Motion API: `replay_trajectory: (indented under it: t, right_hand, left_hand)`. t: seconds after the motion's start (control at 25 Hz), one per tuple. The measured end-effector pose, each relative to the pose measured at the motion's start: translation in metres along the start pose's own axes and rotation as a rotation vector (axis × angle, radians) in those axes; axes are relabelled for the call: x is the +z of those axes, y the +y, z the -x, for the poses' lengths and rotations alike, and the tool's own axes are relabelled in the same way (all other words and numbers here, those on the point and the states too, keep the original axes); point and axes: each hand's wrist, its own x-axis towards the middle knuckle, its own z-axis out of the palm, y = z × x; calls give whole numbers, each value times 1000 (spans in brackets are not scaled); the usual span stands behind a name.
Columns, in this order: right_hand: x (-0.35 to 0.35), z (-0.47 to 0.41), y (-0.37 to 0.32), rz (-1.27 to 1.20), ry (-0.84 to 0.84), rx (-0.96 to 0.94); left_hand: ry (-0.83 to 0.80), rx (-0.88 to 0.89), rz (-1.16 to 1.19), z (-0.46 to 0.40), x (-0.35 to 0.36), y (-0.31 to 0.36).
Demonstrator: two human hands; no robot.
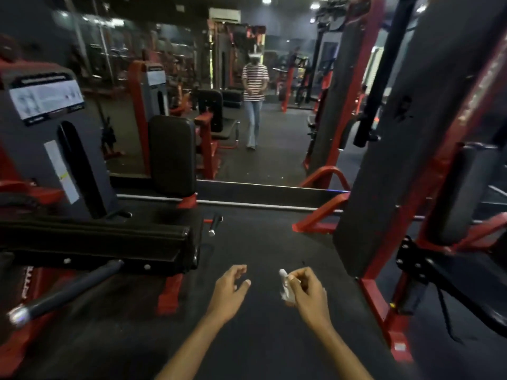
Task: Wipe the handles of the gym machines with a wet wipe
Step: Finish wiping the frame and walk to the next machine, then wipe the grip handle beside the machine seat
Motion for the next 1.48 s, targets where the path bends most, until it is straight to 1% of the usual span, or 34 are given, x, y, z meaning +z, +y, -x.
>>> replay_trajectory:
  t: [0.16,0.32,0.4,0.48,0.6,0.68,0.8,0.88,0.96,1.04,1.2,1.28,1.36,1.48]
  right_hand:
    - [26,-119,15,-16,-115,-23]
    - [42,-240,31,48,-211,-16]
    - [49,-307,32,78,-240,-39]
    - [72,-369,32,85,-258,-33]
    - [140,-444,31,84,-365,-41]
    - [196,-483,26,52,-485,-53]
    - [279,-535,26,23,-680,-84]
    - [324,-570,29,57,-808,-94]
    - [371,-608,25,101,-934,-143]
    - [416,-633,15,116,-1018,-171]
    - [507,-658,-5,35,-1219,-220]
    - [557,-666,-4,37,-1277,-239]
    - [611,-678,12,54,-1309,-223]
    - [694,-696,44,105,-1351,-155]
  left_hand:
    - [114,-57,50,-118,18,-23]
    - [220,-132,51,-231,27,-38]
    - [256,-159,48,-276,21,-36]
    - [301,-200,29,-311,7,-35]
    - [426,-239,-22,-360,-30,-50]
    - [527,-270,-38,-391,-59,-64]
    - [676,-365,-49,-427,-98,-96]
    - [775,-433,-52,-445,-115,-114]
    - [853,-485,-75,-463,-131,-128]
    - [918,-554,-102,-478,-150,-142]
    - [991,-618,-156,-510,-188,-179]
    - [1011,-638,-185,-529,-214,-206]
    - [1021,-685,-233,-550,-241,-242]
    - [965,-749,-363,-582,-281,-298]
